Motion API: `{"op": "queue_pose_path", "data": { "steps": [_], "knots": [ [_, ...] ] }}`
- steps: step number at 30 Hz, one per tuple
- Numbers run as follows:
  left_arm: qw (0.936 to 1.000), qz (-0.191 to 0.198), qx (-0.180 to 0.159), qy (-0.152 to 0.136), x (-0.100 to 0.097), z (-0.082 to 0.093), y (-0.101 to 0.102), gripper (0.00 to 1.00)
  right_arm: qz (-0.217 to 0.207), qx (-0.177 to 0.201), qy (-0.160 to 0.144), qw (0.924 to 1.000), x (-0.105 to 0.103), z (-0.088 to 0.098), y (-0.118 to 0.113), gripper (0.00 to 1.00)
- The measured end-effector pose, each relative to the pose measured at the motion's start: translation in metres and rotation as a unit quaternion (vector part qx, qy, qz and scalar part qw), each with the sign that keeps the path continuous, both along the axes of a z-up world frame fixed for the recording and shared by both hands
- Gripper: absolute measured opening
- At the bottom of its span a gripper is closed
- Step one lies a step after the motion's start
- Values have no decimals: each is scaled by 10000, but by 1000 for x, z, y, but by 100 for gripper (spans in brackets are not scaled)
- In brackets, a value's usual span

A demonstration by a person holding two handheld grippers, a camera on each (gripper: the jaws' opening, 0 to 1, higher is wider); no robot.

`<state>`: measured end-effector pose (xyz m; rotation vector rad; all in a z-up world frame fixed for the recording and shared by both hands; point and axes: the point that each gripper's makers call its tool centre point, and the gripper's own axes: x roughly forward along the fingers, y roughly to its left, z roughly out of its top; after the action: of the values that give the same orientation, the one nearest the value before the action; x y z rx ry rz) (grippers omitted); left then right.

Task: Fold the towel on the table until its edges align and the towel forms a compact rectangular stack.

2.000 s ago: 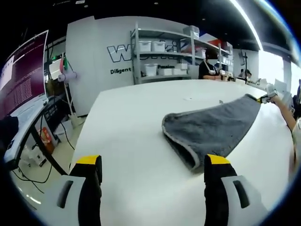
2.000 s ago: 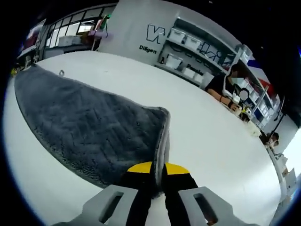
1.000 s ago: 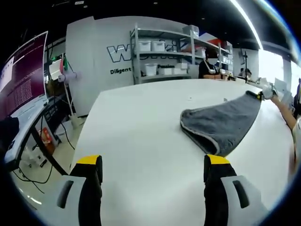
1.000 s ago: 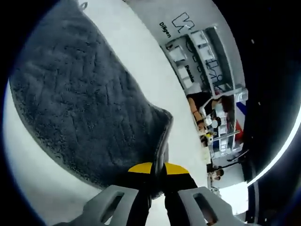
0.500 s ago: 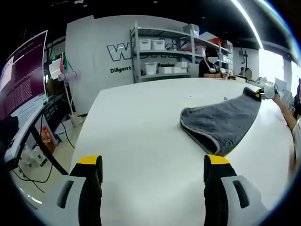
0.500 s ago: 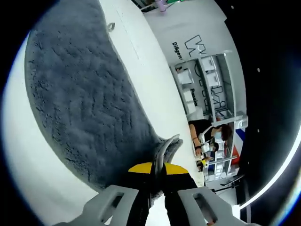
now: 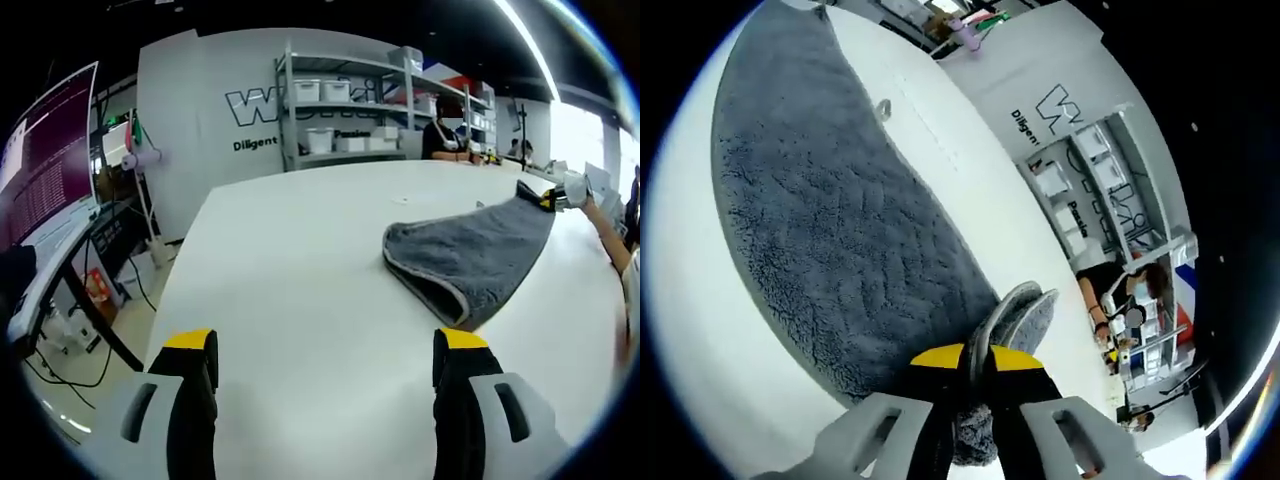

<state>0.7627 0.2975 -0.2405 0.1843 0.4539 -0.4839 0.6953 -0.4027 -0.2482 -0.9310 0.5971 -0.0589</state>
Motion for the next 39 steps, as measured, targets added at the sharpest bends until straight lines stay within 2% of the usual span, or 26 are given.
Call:
{"op": "queue_pose_path", "data": {
  "steps": [2, 5, 8, 11, 15, 16, 19, 21, 25, 28, 35, 39],
  "knots": [
    [10000, 1, 3, 4, 0, 0, 0, 87, 36, 28, -74, 10000, 2, 2, 1, 8],
    [10000, 6, 10, 8, 0, 0, 1, 87, 73, -120, -219, 9997, 3, 9, 1, 12],
    [10000, 5, 13, 9, 0, 0, 2, 87, 4, -159, -373, 9992, 5, 16, -2, 22],
    [10000, 2, 16, 12, 1, 0, 2, 87, -275, 198, -398, 9986, 2, 12, -12, 28],
    [10000, -6, 24, 13, 0, -1, 1, 87, -380, 901, -483, 9940, 1, 4, -15, 27],
    [10000, -8, 26, 16, 0, -1, 0, 87, -377, 979, -498, 9932, 1, 3, -15, 26],
    [10000, -15, 68, 31, -1, -2, 1, 86, -342, 1587, -629, 9847, 3, 3, -12, 21],
    [9999, -20, 124, 56, -1, -4, 1, 86, -363, 1826, -633, 9805, 2, 1, -12, 21],
    [10000, -16, 67, 58, -1, -3, 0, 88, -289, 2284, -716, 9705, 4, 0, -9, 7],
    [10000, -27, 74, 58, -2, -3, 0, 88, -259, 2581, -815, 9623, 4, 2, -7, 4],
    [9999, -40, 83, 55, -2, -2, 0, 89, -164, 3003, -988, 9486, 1, 16, 3, 3],
    [9999, -63, 95, 80, -3, -3, -1, 90, -69, 3116, -925, 9457, -1, 17, 15, 3]
  ]
}}
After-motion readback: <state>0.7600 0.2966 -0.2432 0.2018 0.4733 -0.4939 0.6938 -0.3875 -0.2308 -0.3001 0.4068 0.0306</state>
